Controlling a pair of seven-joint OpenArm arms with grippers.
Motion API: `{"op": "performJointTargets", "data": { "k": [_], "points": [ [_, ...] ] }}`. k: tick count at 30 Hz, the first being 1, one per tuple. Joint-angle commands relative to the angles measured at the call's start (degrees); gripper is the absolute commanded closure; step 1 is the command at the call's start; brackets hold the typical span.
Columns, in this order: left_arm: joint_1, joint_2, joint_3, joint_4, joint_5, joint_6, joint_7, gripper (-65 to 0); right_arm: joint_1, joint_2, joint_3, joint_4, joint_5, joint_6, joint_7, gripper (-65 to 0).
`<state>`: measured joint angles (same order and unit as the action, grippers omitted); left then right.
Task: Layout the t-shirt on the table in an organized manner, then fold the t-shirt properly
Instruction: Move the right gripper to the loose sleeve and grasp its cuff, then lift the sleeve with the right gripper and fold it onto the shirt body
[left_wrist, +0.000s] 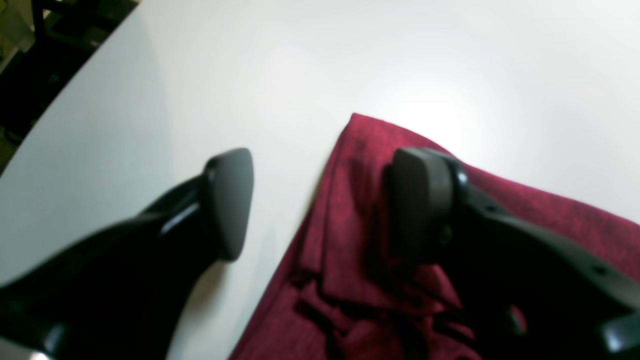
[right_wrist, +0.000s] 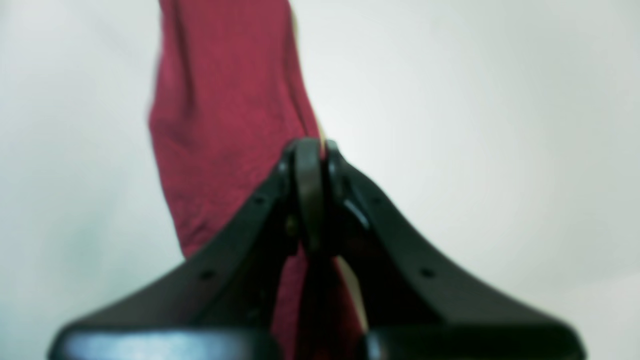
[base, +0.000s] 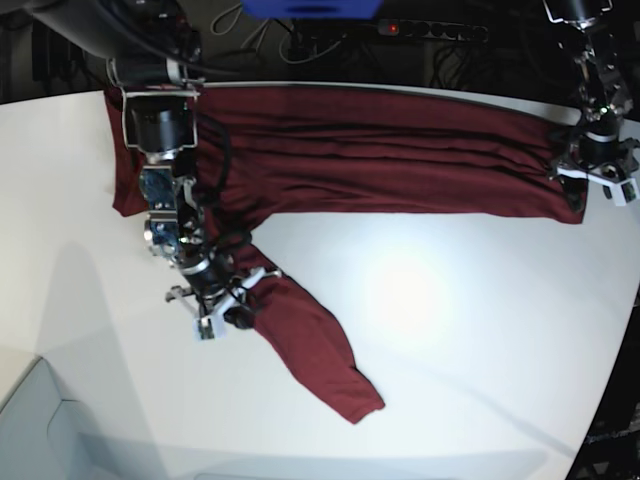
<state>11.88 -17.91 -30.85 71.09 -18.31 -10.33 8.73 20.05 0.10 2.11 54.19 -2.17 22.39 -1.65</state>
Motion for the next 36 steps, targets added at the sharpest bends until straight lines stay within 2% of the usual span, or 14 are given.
{"op": "performJointTargets", "data": {
  "k": [1, 9, 23, 28, 33, 36],
  "points": [
    [-0.32, -0.95, -0.4, 1.57, -0.38, 0.17, -1.57, -41.9, 0.47, -0.67, -0.04, 3.61, 0.64, 0.16, 1.78, 0.0],
    [-0.23, -0.95, -0.4, 5.44, -0.38, 0.17, -1.48, -41.9, -7.79, -1.72, -5.05, 20.22, 0.81, 0.33, -3.76, 0.0],
    [-0.32, -0.95, -0.4, 5.61, -0.38, 0.17, -1.48, -41.9, -27.04, -1.72, -22.11, 43.08, 0.72, 0.16, -4.72, 0.0],
    [-1.55, -0.95, -0.4, 5.61, -0.38, 0.17, -1.48, -41.9, -29.5, -1.72, -26.5, 44.49, 0.64, 0.07, -4.72, 0.0],
    [-1.55, -0.95, -0.4, 5.61, -0.38, 0.17, -1.48, -41.9, -27.31, -1.64, -26.42, 40.0, 0.64, -0.02, -4.72, 0.0],
    [-1.64, -0.95, -0.4, 5.61, -0.38, 0.17, -1.48, -41.9, -25.55, -1.46, -24.22, 36.93, 0.64, -0.02, -4.81, -7.2]
  ]
}}
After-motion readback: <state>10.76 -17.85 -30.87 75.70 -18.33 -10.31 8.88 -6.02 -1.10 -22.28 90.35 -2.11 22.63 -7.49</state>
